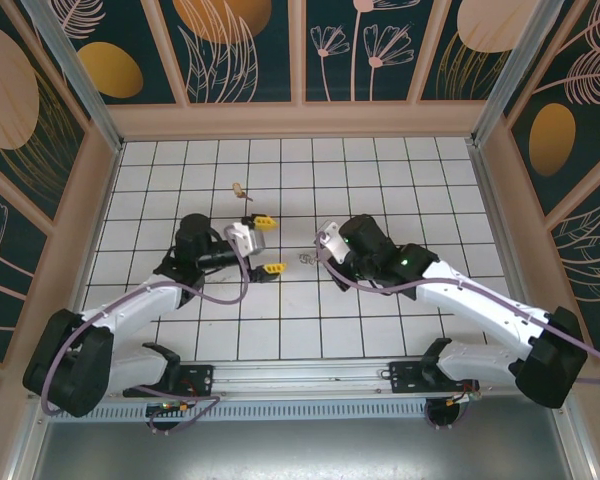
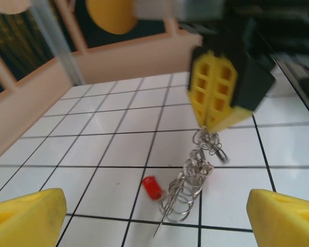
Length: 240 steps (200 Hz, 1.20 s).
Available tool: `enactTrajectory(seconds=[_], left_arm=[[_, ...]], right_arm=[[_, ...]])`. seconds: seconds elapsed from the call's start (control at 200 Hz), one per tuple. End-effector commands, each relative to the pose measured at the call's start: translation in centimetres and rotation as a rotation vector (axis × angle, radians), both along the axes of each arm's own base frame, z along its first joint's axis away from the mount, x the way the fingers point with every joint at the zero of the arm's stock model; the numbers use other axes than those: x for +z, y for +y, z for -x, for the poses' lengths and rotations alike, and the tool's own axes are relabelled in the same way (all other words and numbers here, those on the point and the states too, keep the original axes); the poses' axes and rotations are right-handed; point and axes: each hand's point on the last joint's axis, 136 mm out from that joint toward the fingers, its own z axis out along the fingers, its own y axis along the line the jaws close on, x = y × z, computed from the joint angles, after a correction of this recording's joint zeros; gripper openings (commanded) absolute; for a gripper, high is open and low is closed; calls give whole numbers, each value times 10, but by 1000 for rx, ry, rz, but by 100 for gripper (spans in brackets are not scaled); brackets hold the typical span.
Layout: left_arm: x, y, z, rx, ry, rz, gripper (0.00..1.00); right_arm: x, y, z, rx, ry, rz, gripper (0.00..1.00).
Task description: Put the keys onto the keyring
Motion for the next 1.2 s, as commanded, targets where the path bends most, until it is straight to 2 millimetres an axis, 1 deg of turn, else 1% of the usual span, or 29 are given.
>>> enactTrajectory(seconds=[0.0, 0.1, 0.22, 0.32, 0.36, 0.475, 0.526, 0.611, 0.636, 0.791, 0.951, 1.121, 1.196], left_arm=[[-4, -16, 5, -74, -140, -50, 91], [-9, -27, 10, -102, -126, -48, 92], [-24, -37, 19, -123, -110, -70, 89], [-31, -40, 16, -78, -109, -70, 84], [-31, -40, 13, -55, -117, -62, 81], [-28, -42, 4, -7, -128, -61, 65], [-26, -43, 3, -4, -139, -62, 59], [-26, -46, 3, -4, -168, -74, 46], [-26, -46, 4, -5, -169, -77, 44], [-33, -51, 7, -29, -144, -102, 44], [-41, -52, 8, -34, -117, -139, 51], [-52, -53, 10, -55, -88, -189, 51], [-54, -53, 9, -53, -84, -204, 49]], right_arm=[[20, 16, 11, 176, -48, -90, 0], [22, 17, 11, 203, -62, -102, 0], [28, 20, 15, 250, -49, -146, 0], [29, 22, 22, 293, -41, -179, 0], [29, 23, 23, 300, -40, -185, 0], [27, 22, 24, 303, -28, -184, 0], [27, 21, 24, 301, -27, -183, 0], [28, 21, 22, 293, -33, -184, 0], [28, 20, 21, 289, -34, -184, 0], [30, 20, 18, 279, -41, -185, 0], [30, 19, 13, 260, -53, -170, 0], [30, 19, 8, 245, -60, -165, 0], [29, 20, 7, 244, -58, -165, 0]])
